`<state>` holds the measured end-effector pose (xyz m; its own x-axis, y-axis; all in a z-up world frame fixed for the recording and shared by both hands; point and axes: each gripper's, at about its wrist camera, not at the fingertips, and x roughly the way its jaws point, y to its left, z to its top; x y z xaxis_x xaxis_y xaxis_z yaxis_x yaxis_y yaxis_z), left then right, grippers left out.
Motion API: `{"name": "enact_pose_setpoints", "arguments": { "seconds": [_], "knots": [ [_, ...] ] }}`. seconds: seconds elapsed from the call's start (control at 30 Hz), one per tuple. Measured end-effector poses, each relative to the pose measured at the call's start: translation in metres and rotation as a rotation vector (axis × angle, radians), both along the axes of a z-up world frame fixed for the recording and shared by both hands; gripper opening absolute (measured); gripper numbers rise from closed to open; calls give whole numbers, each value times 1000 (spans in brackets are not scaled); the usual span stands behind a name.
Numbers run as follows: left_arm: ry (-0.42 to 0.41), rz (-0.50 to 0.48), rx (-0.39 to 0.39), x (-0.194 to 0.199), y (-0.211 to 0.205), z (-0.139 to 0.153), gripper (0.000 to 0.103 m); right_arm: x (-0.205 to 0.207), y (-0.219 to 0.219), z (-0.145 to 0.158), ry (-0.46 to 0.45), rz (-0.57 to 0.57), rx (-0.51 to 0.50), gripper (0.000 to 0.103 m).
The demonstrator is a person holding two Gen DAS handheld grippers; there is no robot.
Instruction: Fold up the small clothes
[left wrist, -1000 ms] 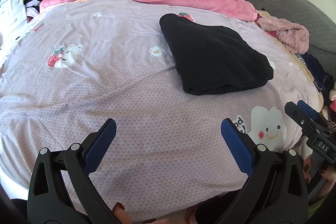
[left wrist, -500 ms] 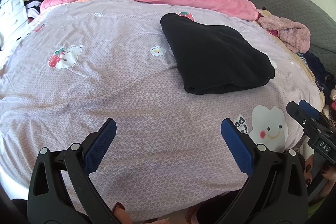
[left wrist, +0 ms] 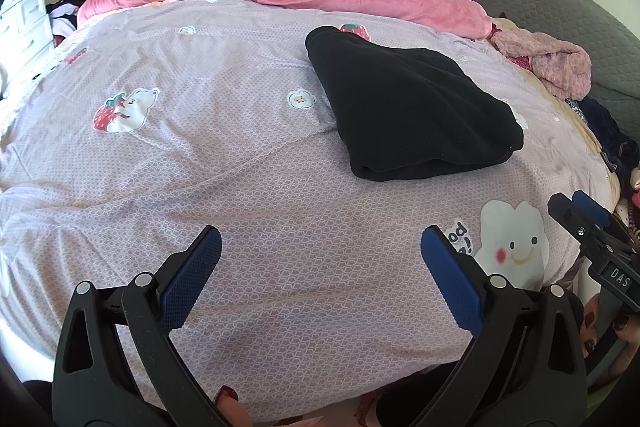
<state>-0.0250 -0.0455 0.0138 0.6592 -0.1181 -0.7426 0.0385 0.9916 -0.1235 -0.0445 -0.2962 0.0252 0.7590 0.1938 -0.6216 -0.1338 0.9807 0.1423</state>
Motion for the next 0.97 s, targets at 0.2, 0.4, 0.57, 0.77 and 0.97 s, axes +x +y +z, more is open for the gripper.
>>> {"name": "enact_pose_setpoints", "arguments": {
  "seconds": [0.2, 0.4, 0.57, 0.77, 0.97],
  "knots": [
    [-2, 3, 55, 1, -3, 2, 94, -2, -4, 1, 3, -30, -6, 98],
    [-20, -36, 42, -3, -5, 10, 94, -5, -21, -3, 44, -135, -31, 98],
    [-35, 19, -17, -3, 24, 25, 94, -29, -83, -7, 60, -339, -2, 98],
    [-115, 259, 27, 12, 133, 66, 94, -77, -202, -20, 111, -708, -49, 98],
    [9, 584, 39, 42, 298, 48, 94, -132, -333, -53, 256, -1092, -76, 99]
  ]
}}
